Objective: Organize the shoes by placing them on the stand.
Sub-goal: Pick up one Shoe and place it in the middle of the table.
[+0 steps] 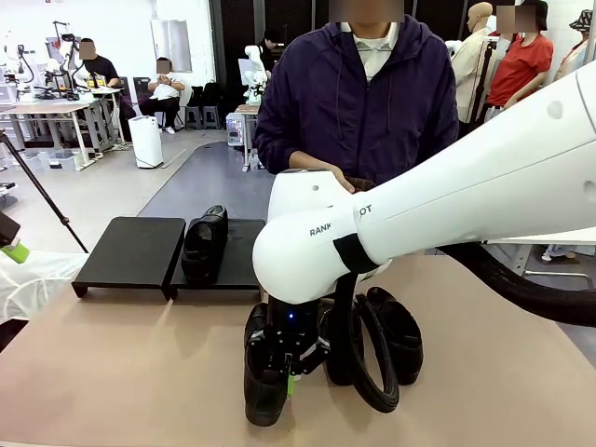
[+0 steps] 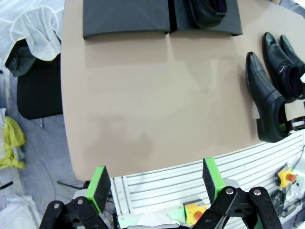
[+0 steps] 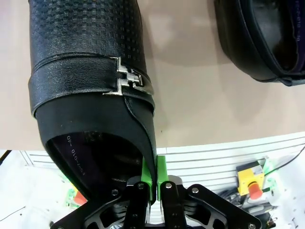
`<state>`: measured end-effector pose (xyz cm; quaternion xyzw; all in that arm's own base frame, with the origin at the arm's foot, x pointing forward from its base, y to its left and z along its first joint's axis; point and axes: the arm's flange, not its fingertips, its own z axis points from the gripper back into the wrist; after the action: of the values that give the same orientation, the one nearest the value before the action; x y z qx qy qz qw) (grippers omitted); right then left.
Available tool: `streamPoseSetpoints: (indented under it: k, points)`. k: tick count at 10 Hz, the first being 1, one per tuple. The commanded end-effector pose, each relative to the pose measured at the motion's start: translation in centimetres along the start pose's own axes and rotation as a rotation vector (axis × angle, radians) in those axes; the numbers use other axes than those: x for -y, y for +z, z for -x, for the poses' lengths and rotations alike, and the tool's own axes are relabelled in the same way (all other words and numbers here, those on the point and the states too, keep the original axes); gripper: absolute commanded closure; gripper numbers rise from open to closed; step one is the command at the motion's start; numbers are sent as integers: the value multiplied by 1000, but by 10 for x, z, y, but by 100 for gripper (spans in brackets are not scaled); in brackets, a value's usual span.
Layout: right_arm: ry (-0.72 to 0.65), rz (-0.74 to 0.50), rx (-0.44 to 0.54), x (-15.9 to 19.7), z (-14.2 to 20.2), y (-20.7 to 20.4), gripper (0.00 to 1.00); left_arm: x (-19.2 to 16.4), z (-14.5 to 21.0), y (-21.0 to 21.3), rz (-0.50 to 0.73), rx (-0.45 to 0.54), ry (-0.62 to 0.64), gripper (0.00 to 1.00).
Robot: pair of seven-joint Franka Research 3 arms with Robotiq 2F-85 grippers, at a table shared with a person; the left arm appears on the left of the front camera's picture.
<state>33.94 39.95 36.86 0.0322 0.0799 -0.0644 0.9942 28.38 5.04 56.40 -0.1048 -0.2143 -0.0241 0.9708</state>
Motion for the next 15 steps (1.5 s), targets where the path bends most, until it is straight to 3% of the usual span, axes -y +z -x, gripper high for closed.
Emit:
streamPoseSetpoints:
  k: [1, 2, 6, 9, 11, 13, 15]
  points:
    - [-23, 19, 28, -12, -2, 4, 36, -3, 2, 0, -11, -8, -3, 0]
    - [-22, 21, 28, -12, -2, 4, 0, -3, 2, 0, -11, -8, -3, 0]
    - [-11, 13, 24, -9, 1, 6, 0, -3, 2, 0, -11, -8, -3, 0]
    - [16, 35, 44, 8, 19, 39, 0, -3, 2, 0, -11, -8, -3, 0]
    - [77, 24, 34, 56, 41, 89, 0, -3, 2, 0, -11, -8, -3, 0]
    - [106, -72, 28, 146, 48, 153, 0, -3, 2, 0, -11, -8, -3, 0]
    - [170, -183, -16, 232, 43, 184, 0, -3, 2, 0, -11, -8, -3, 0]
